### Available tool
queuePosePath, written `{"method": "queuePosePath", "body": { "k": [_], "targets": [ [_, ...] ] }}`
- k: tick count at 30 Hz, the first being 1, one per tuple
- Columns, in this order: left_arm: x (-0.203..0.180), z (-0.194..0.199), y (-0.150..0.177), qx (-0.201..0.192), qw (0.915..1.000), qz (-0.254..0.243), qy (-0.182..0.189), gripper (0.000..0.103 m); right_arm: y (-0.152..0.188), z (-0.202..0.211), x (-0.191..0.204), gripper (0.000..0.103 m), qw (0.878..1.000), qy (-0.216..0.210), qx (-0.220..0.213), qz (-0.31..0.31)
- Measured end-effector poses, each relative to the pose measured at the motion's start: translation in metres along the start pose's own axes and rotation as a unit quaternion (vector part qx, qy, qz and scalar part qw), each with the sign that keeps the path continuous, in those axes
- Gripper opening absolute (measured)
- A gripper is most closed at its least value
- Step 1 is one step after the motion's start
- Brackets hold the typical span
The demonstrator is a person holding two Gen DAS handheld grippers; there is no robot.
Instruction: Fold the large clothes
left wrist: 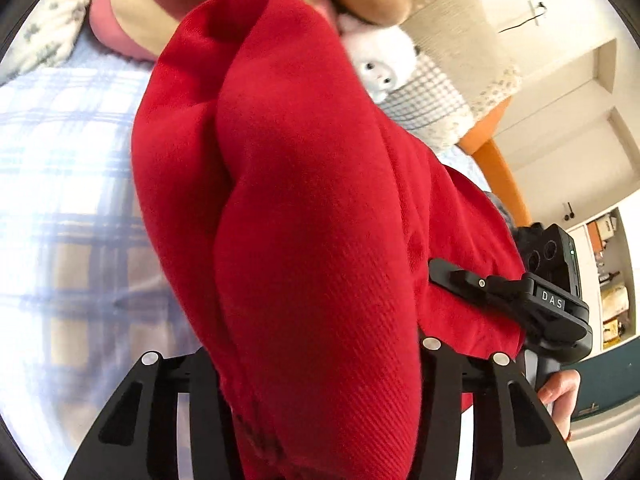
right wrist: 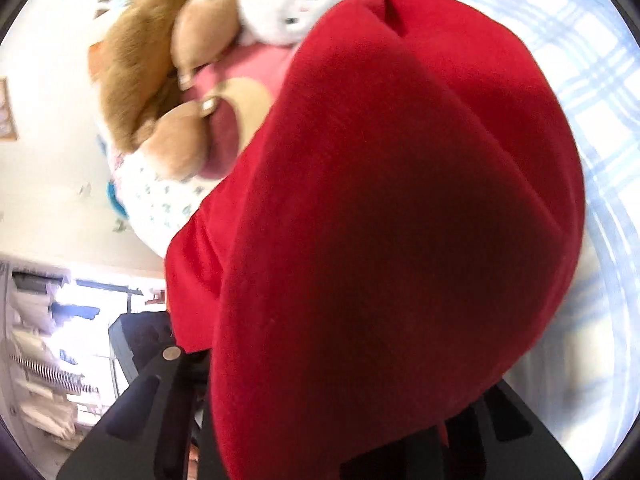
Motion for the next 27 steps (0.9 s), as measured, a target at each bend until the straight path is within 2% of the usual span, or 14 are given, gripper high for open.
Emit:
{"method": "queuePosePath", "body": {
  "k": [8, 14, 19, 25, 27],
  "targets": [
    [-0.052, 0.088, 0.052, -0.013, 0.9984, -0.046, -0.031, 0.052, 0.064, 0.047, 0.061, 0.026, 0.999, -0.02, 0.002, 0.04],
    [-0.09, 0.174, 0.09, -0.057, 0.9918, -0.091, -0.069, 0.052, 0.114, 0.075, 0.116, 0.026, 0.995, -0.067, -0.008, 0.07],
    [-0.103, 0.241, 0.122, -0.092, 0.988, -0.096, -0.078, 0.052, 0.154, 0.084, 0.18, 0.026, 0.991, -0.076, -0.006, 0.112],
    [-0.075, 0.35, 0.168, -0.135, 0.9815, -0.084, -0.107, 0.052, 0.214, 0.049, 0.28, 0.026, 0.982, -0.086, 0.025, 0.168],
    [-0.047, 0.392, 0.175, -0.147, 0.979, -0.074, -0.12, 0.052, 0.233, 0.033, 0.307, 0.026, 0.978, -0.095, 0.039, 0.183]
  ]
}}
Point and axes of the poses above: each gripper's, at about its wrist camera, not at the fingertips, and z roughly against the way its jaws point, x to its left, y to its underside, the point moved 4 cm from there along -z, roughly the way its jaws point, and after that the axes turned 10 degrees about y, right-handed, at the moved point
